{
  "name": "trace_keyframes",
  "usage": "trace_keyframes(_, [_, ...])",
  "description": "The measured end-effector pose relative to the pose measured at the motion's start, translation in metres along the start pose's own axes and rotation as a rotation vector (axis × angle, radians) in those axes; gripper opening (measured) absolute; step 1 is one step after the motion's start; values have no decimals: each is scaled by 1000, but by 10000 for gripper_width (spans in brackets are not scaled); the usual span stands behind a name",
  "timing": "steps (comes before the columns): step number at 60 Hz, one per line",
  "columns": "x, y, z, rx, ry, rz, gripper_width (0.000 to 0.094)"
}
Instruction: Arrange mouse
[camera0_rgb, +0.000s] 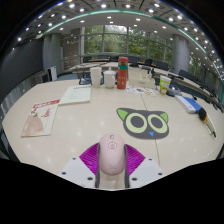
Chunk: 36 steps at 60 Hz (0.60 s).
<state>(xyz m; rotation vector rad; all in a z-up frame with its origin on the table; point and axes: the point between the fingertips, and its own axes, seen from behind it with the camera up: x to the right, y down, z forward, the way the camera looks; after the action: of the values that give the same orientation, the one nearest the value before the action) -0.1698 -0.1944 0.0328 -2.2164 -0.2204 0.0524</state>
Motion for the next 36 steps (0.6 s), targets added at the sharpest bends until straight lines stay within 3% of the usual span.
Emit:
trace_keyframes(11, [38,-104,-19,149,-14,40,326])
trace_keyframes(16, [67,-133,-5,172,0,63,324])
trace_keyframes(25, [119,-128,55,118,32,96,324])
trace_keyframes(36, [146,-73,123,2,37,109,335])
